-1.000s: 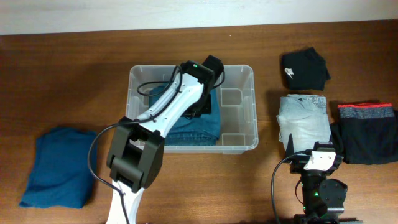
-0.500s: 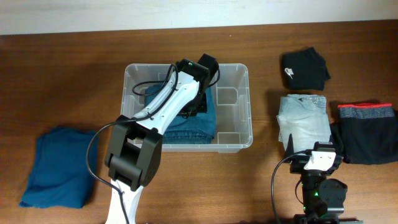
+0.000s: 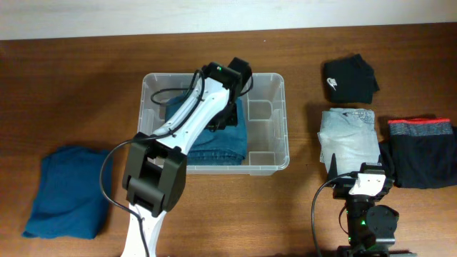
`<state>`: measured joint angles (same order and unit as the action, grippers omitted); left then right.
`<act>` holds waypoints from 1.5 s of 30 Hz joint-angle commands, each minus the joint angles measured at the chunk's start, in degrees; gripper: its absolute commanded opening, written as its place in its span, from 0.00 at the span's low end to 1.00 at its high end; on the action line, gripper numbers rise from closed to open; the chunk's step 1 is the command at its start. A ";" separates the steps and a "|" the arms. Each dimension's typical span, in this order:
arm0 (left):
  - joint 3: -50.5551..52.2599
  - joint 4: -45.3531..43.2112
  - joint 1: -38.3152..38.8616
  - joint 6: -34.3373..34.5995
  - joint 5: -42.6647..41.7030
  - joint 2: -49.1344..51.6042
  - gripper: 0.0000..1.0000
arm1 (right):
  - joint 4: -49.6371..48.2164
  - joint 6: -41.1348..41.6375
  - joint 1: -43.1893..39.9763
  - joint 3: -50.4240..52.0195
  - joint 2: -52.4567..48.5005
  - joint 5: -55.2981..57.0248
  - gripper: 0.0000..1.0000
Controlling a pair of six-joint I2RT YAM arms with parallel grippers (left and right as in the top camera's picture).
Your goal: Pack container
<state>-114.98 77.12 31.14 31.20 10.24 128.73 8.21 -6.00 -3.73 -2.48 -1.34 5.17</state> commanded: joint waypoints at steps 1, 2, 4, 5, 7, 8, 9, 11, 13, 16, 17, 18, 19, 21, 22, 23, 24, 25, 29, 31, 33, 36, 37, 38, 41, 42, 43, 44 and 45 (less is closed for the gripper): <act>-7.91 1.99 -0.50 -1.68 1.62 0.15 0.01 | 1.03 0.24 -0.48 -0.11 -0.04 1.33 0.98; -10.45 2.95 -0.50 -2.36 1.57 0.15 0.01 | 1.03 0.24 -0.48 -0.11 -0.04 1.33 0.98; -15.02 4.90 -0.57 -3.08 1.60 0.15 0.01 | 1.03 0.24 -0.48 -0.11 -0.04 1.31 0.98; -16.85 5.75 -0.59 -3.06 1.60 0.15 0.01 | 1.03 0.24 -0.48 -0.11 -0.04 1.33 0.98; -20.06 7.39 -0.61 -3.06 1.57 0.15 0.01 | 1.03 0.24 -0.48 -0.11 -0.04 1.33 0.98; -21.14 7.96 -0.61 -3.06 1.57 0.15 0.01 | 1.03 0.24 -0.48 -0.11 -0.04 1.33 0.98; -21.66 8.35 -0.61 -3.06 1.57 0.15 0.01 | 1.03 0.24 -0.48 -0.11 -0.04 1.33 0.99; -22.01 8.72 -0.59 -3.06 0.94 0.15 0.01 | 1.03 0.24 -0.48 -0.11 -0.04 1.31 0.99; -22.01 8.68 -0.61 -3.32 -1.31 0.17 0.02 | 1.03 0.24 -0.48 -0.11 -0.04 1.33 0.98; -22.01 7.61 -0.55 -6.08 -6.69 0.17 0.02 | 1.03 0.24 -0.48 -0.11 -0.04 1.33 0.98; -22.01 7.37 -0.44 -6.43 -7.76 0.17 0.02 | 1.03 0.24 -0.48 -0.11 -0.04 1.33 0.98; -22.01 7.17 -0.26 -6.51 -8.70 0.17 0.02 | 1.03 0.24 -0.48 -0.11 -0.04 1.33 0.98; -21.99 6.99 -0.04 -6.51 -9.38 0.28 0.03 | 1.03 0.24 -0.48 -0.11 -0.04 1.33 0.98; -21.99 6.45 0.52 -6.51 -11.17 0.50 0.02 | 0.52 0.96 -0.46 -0.11 -0.04 -0.04 0.98; -21.99 6.25 0.76 -6.51 -12.04 0.59 0.01 | -0.04 2.91 -0.42 -0.11 -0.04 -3.32 0.98; -21.99 6.03 0.98 -6.49 -12.83 0.74 0.01 | -0.07 5.73 -0.44 -0.11 -0.04 -7.63 0.98; -21.99 5.86 1.11 -6.49 -13.16 0.85 0.01 | 0.15 8.24 -0.42 -0.09 -0.04 -11.98 0.98; -21.99 5.68 1.22 -6.51 -13.31 0.92 0.01 | 0.44 10.27 -0.42 -0.09 -0.04 -16.22 0.98; -21.99 5.38 1.25 -7.32 -14.25 0.92 0.01 | -2.10 17.97 -0.44 -0.09 -0.04 -28.04 0.99; -21.90 5.38 1.25 -8.24 -14.99 0.94 0.01 | -5.84 18.73 -0.44 -0.11 -0.04 -32.92 0.98; -21.90 5.14 1.25 -8.61 -14.99 0.94 0.01 | -12.00 18.78 -0.44 -0.13 -0.04 -38.23 0.99; -21.90 4.52 1.22 -8.61 -14.97 0.94 0.01 | -16.72 20.94 -0.44 -2.12 -0.04 -40.52 0.98; -21.90 4.46 1.22 -8.61 -14.97 0.94 0.01 | -15.98 20.94 -0.44 -3.43 -0.17 -40.46 0.98; -21.90 4.46 1.22 -8.61 -14.95 0.94 0.01 | -14.67 20.94 -0.44 -4.98 -0.55 -39.89 0.98; -21.90 4.59 1.22 -8.63 -14.67 0.94 0.01 | -6.69 20.92 -0.44 -11.26 -3.56 -34.84 0.98; -21.90 4.59 1.22 -8.63 -14.25 0.94 0.01 | -3.23 20.92 -0.44 -14.16 -5.75 -32.87 0.98; -21.90 4.59 1.22 -8.63 -13.70 0.94 0.01 | -0.50 20.85 -0.44 -16.83 -8.11 -31.71 0.98; -21.90 4.59 1.22 -8.63 -13.00 0.94 0.01 | 2.03 20.81 -0.44 -19.71 -10.88 -31.10 0.98; -21.90 4.57 1.22 -8.59 -12.37 0.94 0.01 | 4.39 20.13 -0.44 -22.69 -14.05 -31.04 0.98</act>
<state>-136.20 81.78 32.45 23.53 -3.75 129.14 9.43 13.96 -3.75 -17.30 -8.97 -28.91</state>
